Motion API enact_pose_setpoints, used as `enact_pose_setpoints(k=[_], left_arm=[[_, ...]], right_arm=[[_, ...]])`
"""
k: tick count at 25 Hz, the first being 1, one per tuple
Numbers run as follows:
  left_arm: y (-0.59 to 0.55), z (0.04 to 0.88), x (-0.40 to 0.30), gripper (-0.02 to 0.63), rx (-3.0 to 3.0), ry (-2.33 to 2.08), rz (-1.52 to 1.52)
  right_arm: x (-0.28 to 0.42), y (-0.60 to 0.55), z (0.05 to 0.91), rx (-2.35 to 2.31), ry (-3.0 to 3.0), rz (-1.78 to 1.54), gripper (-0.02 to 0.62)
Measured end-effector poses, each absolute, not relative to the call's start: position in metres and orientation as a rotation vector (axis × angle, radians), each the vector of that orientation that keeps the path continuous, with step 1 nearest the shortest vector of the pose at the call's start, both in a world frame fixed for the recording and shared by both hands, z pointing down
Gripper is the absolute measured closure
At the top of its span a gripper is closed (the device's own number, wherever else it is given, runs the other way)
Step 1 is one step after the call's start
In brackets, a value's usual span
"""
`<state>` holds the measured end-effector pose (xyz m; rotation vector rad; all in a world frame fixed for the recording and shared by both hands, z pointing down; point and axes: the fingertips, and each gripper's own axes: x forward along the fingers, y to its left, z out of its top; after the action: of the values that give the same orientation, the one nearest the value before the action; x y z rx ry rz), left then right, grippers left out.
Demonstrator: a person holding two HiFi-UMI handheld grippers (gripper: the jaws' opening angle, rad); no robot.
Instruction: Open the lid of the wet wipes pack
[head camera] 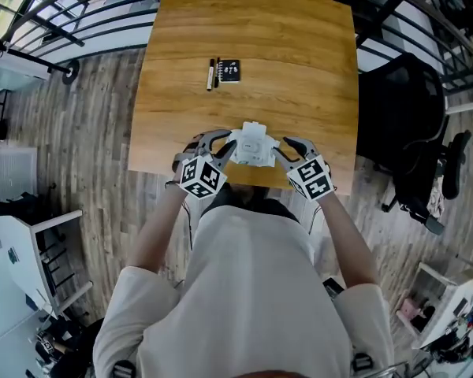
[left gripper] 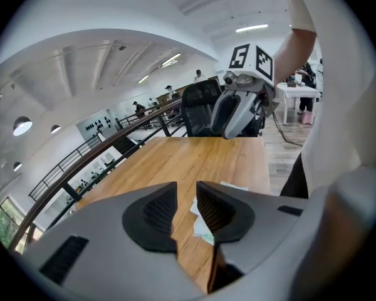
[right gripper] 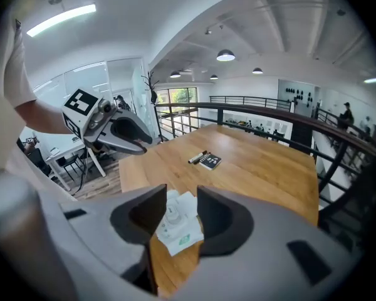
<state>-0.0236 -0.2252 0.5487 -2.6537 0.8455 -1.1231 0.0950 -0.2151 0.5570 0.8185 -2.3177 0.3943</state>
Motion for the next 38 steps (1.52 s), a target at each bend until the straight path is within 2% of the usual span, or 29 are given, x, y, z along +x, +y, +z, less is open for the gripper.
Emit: enact_pose_setpoints(k=[5,14,21,38], left_arm=[[-0.222,0.514,-0.041,0.548,-2.779,0.904,-1.030],[-0.215,0.444,-0.062,0.581,-2.933,0.959,-0.835],[-0.212,0.395,-0.068,0.603,-2.991,0.985,-0.682],[-0.219,0.367,-0.091,0.612,-2.984,1.151,-0.514]], right_arm=[[0.095,-0.210,0.519,0.944,-2.289,0.346,0.454],[0.098,-0.200,0.453,1.186,-2.300,0.334,0.550],[0.100,-0.197,0.410,1.282,-2.362,0.306,0.591],[0.115,-0.203,0.374,1.378,-2.423,0.269,0.594]])
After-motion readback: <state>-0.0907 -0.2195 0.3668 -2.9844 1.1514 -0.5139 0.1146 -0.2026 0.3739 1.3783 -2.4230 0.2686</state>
